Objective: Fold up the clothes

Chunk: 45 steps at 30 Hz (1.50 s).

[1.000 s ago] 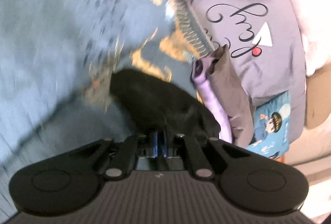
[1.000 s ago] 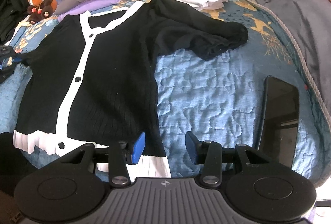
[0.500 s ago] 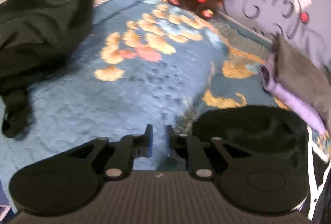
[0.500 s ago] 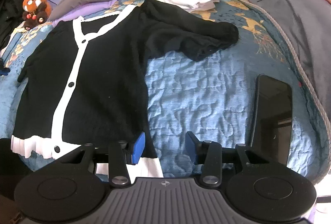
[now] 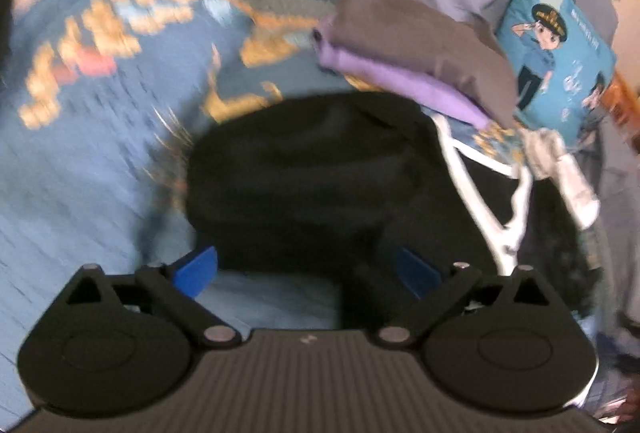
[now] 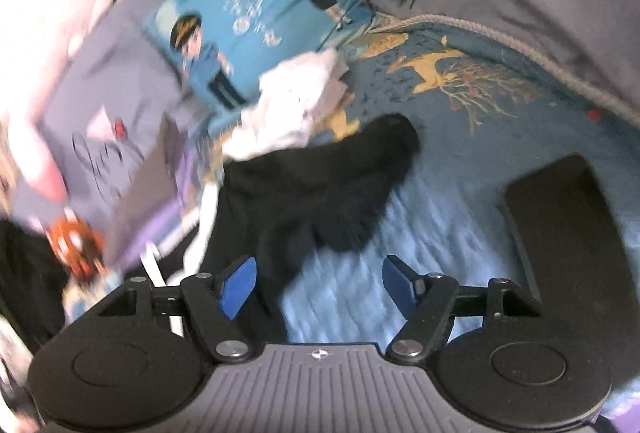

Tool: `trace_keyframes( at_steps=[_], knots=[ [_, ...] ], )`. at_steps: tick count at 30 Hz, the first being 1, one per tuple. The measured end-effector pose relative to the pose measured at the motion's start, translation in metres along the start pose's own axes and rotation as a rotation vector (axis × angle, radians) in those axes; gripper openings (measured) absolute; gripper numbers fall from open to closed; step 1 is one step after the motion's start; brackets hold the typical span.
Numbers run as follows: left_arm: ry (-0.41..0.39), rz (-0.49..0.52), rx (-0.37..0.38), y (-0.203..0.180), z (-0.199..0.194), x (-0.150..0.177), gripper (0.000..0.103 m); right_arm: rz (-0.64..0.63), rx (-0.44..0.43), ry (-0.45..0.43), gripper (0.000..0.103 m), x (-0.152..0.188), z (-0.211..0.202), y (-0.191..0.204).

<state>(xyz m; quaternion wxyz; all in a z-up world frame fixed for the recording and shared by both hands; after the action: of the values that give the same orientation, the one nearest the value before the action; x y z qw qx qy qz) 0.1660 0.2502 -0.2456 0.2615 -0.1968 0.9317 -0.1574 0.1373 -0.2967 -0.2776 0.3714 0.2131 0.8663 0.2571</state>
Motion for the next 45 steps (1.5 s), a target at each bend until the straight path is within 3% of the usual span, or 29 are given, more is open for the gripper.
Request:
trace_keyframes(
  at_steps=[7, 14, 21, 23, 28, 32, 36, 38, 41, 42, 45],
  knots=[
    [0.047, -0.279, 0.143, 0.023, 0.021, 0.016, 0.103, 0.337, -0.007, 0.029, 0.066, 0.000, 0.044, -0.023],
    [0.051, -0.487, 0.273, 0.041, 0.051, 0.016, 0.102, 0.484, -0.023, -0.072, 0.064, 0.003, 0.061, -0.027],
    [-0.019, -0.675, 0.400, 0.062, 0.059, 0.018, 0.102, 0.557, 0.023, -0.109, 0.037, 0.005, 0.061, -0.036],
    [-0.038, -0.720, 0.429, 0.068, 0.060, 0.020, 0.102, 0.589, 0.030, -0.115, 0.040, 0.010, 0.054, -0.037],
    [-0.079, -0.810, 0.478, 0.081, 0.061, 0.024, 0.102, 0.567, 0.046, -0.145, 0.061, 0.021, 0.044, -0.030],
    [-0.091, -0.826, 0.461, 0.083, 0.063, 0.018, 0.102, 0.544, 0.049, -0.169, 0.075, 0.017, 0.050, -0.025],
    [-0.089, -0.762, 0.394, 0.076, 0.063, 0.008, 0.102, 0.543, 0.064, -0.198, 0.078, 0.006, 0.060, -0.023],
    [-0.087, -0.726, 0.357, 0.072, 0.062, 0.003, 0.101, 0.529, 0.076, -0.201, 0.070, 0.003, 0.063, -0.021],
    [-0.061, -0.618, 0.278, 0.062, 0.059, -0.002, 0.098, 0.506, 0.106, -0.165, 0.030, 0.003, 0.069, -0.026],
    [-0.049, -0.576, 0.251, 0.057, 0.059, -0.004, 0.097, 0.508, 0.107, -0.151, 0.011, 0.004, 0.070, -0.029],
    [-0.013, -0.447, 0.161, 0.043, 0.058, -0.009, 0.088, 0.523, 0.091, -0.130, 0.010, 0.006, 0.067, -0.038]
  ],
)
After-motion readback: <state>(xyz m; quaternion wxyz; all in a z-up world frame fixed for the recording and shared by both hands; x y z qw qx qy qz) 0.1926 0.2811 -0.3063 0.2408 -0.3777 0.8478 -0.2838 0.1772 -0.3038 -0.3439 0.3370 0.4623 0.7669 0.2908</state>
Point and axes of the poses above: each gripper's, at about its wrist camera, not at the fingertips, and z roughly the way its jaws point, y to its left, x to its underside, the point moved 4 cm from there along z, roughly the way its jaws point, and after that the axes turned 5 degrees about -z, right-handed, at the moved point
